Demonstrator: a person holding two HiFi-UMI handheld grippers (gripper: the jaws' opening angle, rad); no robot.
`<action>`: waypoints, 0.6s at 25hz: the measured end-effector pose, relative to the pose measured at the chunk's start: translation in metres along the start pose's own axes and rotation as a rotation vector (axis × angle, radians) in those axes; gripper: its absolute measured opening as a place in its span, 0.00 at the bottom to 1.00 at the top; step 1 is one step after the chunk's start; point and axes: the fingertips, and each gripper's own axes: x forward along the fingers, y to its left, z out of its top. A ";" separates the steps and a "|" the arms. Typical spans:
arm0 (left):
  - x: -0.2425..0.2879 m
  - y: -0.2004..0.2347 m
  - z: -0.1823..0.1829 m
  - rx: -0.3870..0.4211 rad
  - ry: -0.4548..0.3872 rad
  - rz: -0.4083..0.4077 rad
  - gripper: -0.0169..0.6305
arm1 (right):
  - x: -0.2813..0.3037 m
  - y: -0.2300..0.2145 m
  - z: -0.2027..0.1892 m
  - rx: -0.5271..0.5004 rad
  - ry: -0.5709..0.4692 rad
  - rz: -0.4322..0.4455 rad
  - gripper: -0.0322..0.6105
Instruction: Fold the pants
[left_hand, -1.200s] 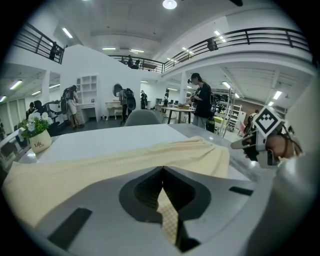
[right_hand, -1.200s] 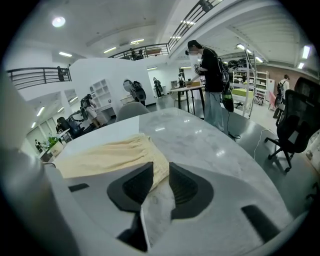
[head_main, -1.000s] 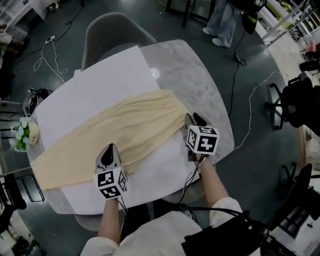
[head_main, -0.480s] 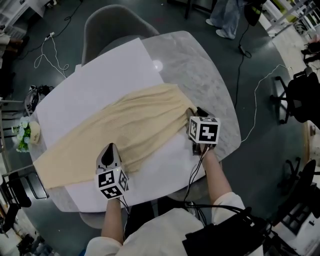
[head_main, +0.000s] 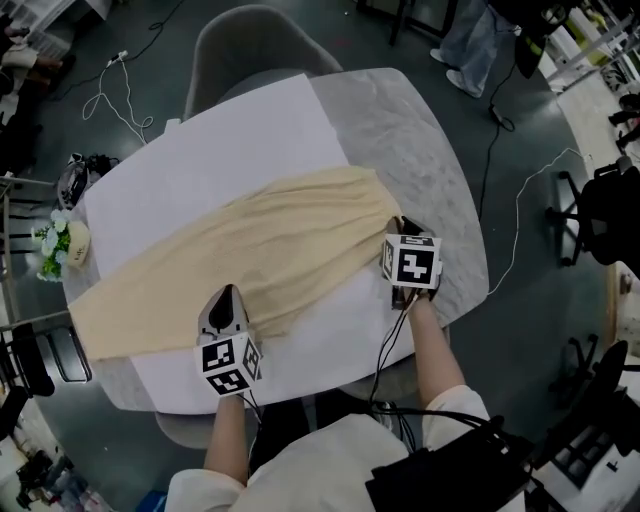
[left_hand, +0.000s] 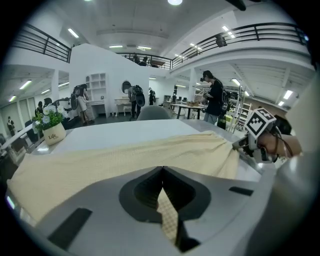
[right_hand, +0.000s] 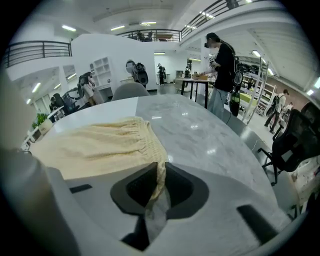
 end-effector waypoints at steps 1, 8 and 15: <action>-0.002 0.002 0.000 -0.004 -0.003 0.001 0.04 | -0.001 0.001 0.001 -0.001 -0.002 -0.005 0.11; -0.030 0.017 0.002 -0.034 -0.046 0.028 0.04 | -0.034 0.006 0.019 0.015 -0.092 -0.023 0.08; -0.068 0.042 -0.002 -0.075 -0.058 0.072 0.04 | -0.076 0.044 0.042 -0.023 -0.160 0.031 0.08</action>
